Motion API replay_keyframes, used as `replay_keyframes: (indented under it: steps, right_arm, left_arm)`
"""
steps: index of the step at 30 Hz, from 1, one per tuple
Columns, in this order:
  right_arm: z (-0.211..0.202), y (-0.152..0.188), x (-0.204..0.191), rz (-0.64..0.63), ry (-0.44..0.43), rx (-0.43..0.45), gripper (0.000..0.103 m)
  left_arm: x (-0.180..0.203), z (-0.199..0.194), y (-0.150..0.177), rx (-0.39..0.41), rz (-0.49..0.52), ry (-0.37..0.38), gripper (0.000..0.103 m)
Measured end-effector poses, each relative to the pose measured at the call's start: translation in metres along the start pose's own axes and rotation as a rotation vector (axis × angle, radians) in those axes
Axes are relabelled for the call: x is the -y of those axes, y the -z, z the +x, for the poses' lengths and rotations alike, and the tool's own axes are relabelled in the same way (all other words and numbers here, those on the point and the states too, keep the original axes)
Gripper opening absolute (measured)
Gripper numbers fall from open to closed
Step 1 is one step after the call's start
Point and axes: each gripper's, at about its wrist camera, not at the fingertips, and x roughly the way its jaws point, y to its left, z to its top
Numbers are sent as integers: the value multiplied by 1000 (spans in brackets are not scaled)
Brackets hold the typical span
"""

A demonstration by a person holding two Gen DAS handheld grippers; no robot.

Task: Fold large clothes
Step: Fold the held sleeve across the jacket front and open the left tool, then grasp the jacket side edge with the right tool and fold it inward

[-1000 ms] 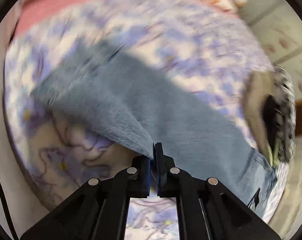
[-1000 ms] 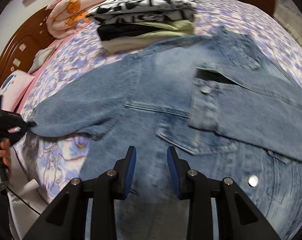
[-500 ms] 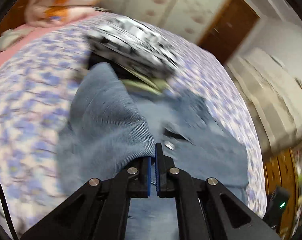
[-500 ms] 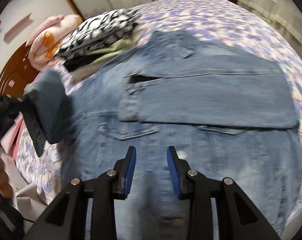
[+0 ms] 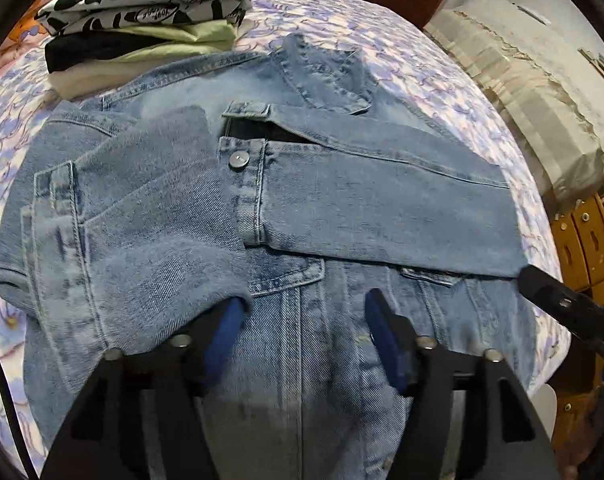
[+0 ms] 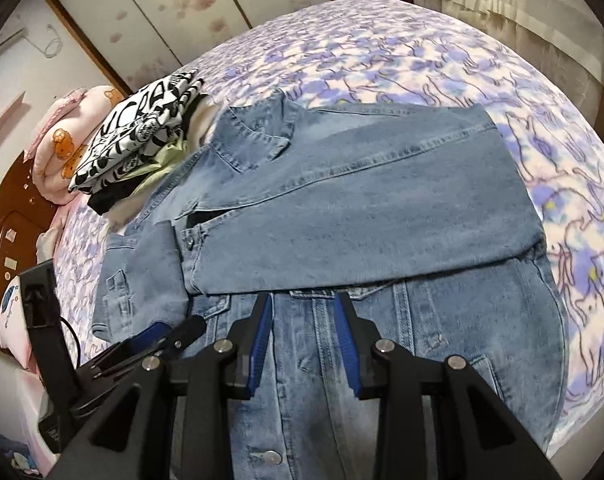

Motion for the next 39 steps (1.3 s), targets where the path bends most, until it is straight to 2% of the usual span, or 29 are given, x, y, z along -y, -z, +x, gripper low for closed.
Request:
replay_keyframes:
  steps: [5,10,14,15,18,24,31,36,39]
  right_arm:
    - [2,6,-9,-34,-13,-12,32]
    - [5,15,-26,-113,-16,-17,32]
    - [8,29,-49,-213,-65,-25,33]
    - [8,33,-55,-240,-83,-28,38]
    - [8,49,-82,-352,-129,-16,44]
    - [10,89,-145,-671,-171,34,45]
    - [39,128,-199,-981,-113,119,45]
    - [65,154,-221,-1138,-62,152,45]
    - [82,166,-229,-1211,9,194,45]
  left_arm:
    - [-2,-39,4,49,15,25,72]
    - [-21,-80,6,108,-56,53,72]
    - [-53,-112,17,168,-127,6,72]
    - [-59,-117,20,177,-136,-6,72]
    - [-82,-131,32,206,-173,-63,73]
    - [-117,-137,55,212,-244,-117,73]
    - [-158,-126,81,179,-335,-159,73]
    - [-192,-117,96,143,-432,-152,73]
    - [-204,-114,100,136,-462,-145,73]
